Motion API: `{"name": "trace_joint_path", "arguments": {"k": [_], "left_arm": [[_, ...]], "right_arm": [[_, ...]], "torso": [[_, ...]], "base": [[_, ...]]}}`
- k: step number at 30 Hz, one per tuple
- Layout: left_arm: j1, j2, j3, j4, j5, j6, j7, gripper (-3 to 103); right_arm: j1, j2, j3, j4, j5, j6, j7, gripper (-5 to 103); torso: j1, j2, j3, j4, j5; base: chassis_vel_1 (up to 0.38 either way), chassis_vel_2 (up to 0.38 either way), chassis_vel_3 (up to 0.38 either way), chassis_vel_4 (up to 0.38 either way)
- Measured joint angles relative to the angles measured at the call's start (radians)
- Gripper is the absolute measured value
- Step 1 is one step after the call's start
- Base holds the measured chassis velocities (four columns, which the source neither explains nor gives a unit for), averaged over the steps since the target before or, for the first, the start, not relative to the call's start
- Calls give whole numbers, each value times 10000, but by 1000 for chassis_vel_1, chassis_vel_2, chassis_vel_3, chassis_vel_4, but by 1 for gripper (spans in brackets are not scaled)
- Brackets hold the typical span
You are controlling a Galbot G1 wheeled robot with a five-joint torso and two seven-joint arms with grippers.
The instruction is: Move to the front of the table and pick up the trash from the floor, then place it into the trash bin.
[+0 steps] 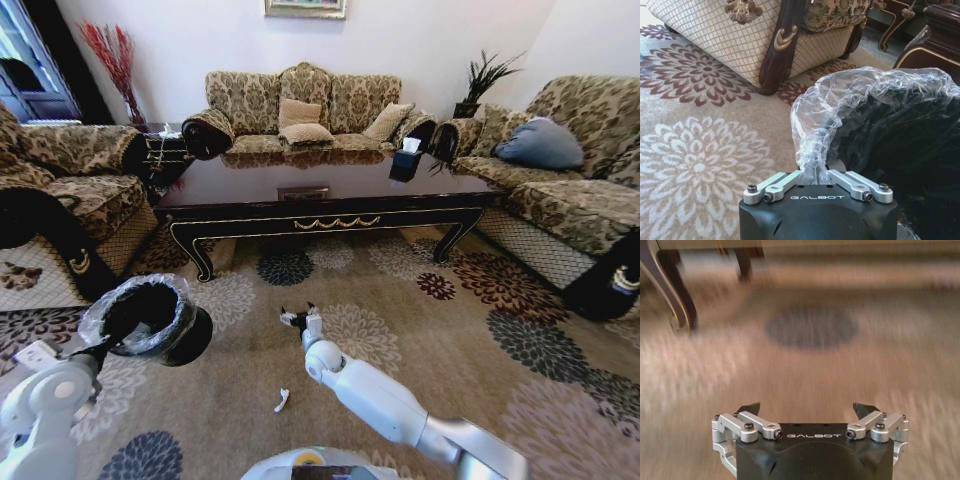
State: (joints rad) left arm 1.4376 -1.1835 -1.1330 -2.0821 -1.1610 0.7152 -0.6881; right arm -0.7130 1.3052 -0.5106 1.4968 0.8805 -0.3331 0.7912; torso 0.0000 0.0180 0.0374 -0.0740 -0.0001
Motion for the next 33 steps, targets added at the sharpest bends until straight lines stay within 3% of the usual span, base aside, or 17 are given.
{"name": "trace_joint_path", "arguments": {"k": [1,2,3,6,17,22,26,33], "left_arm": [[54,-45,-12,-85,0,4,-3,2],[54,-45,-12,-85,0,4,-3,2],[127,-97,-33,-190,3,6,-5,2],[289,-162,-122,-392,8,7,-6,2],[482,-340,-202,-650,20,7,7,2],[502,-374,-191,-706,42,7,6,2],[575,-376,-251,-819,43,7,6,2],[693,-355,-412,-974,9,7,19,2]], "right_arm": [[-52,100,-65,109,538,-468,560,100],[-52,100,-65,109,538,-468,560,100],[-156,276,-106,275,1443,-1160,1406,100],[-412,739,-14,367,3222,-2088,2955,100],[-1083,1984,555,-59,5947,-2448,4680,100],[-1217,2320,568,-389,5861,-2417,4622,100],[-1476,2821,632,-1102,5264,-2210,4079,100],[-1682,3057,707,-1771,4282,-2094,3534,100]], "torso": [[0,0,-1,0,0],[0,0,-1,0,0],[0,0,0,-1,-1],[0,0,0,0,1],[0,1,0,-1,0],[0,0,0,0,0],[0,0,0,0,-1],[0,1,0,0,0]], "base": [[0,0,0,0],[0,0,0,0],[0,0,0,0],[0,0,0,0],[0,0,0,0],[0,0,0,0],[0,0,0,0],[0,0,0,0]]}}
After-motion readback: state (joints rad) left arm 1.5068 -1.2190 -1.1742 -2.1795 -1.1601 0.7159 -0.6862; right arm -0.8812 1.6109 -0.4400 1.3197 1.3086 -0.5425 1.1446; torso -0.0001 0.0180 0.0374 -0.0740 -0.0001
